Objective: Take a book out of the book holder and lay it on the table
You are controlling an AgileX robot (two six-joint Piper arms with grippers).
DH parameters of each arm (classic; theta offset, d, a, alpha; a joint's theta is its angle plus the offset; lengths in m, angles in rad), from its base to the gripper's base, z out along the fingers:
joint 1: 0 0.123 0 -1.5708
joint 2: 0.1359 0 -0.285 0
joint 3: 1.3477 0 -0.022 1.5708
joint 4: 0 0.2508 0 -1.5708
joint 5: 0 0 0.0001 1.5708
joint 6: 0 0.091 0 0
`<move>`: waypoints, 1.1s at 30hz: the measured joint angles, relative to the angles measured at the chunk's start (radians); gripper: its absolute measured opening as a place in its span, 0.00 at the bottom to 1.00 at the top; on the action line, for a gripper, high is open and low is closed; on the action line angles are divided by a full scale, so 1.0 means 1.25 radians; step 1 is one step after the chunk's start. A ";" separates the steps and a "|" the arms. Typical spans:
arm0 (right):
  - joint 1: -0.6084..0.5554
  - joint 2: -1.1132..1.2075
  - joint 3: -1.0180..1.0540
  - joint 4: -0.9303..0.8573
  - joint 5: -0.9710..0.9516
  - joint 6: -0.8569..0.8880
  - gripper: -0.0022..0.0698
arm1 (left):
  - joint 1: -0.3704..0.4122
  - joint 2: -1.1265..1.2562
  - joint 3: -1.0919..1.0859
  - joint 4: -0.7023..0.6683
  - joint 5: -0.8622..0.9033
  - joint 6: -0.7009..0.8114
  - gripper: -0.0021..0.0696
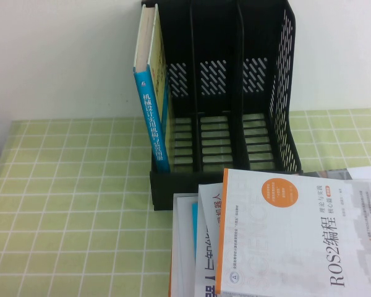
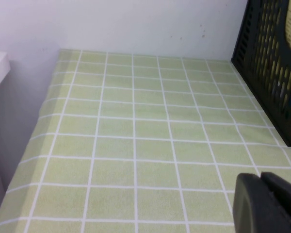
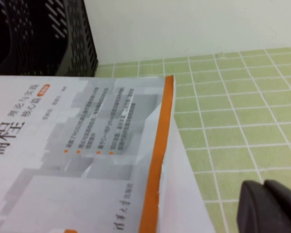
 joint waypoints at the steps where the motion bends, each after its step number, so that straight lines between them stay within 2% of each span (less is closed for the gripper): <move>1: 0.000 0.000 0.000 0.000 -0.003 0.000 0.03 | 0.000 0.000 0.000 -0.001 0.000 0.000 0.03; 11: 0.000 0.000 0.000 0.006 -0.077 0.000 0.03 | 0.000 0.000 0.002 -0.037 -0.065 -0.019 0.03; 18: 0.000 0.000 0.000 0.081 -0.226 0.065 0.03 | 0.000 0.000 0.002 -0.183 -0.304 -0.060 0.03; 28: 0.000 0.000 0.000 0.123 -0.695 0.132 0.03 | 0.000 0.000 0.002 -0.218 -0.520 -0.122 0.03; 33: 0.000 0.000 -0.081 0.080 -0.677 0.215 0.03 | 0.000 -0.001 0.002 -0.200 -0.716 -0.264 0.03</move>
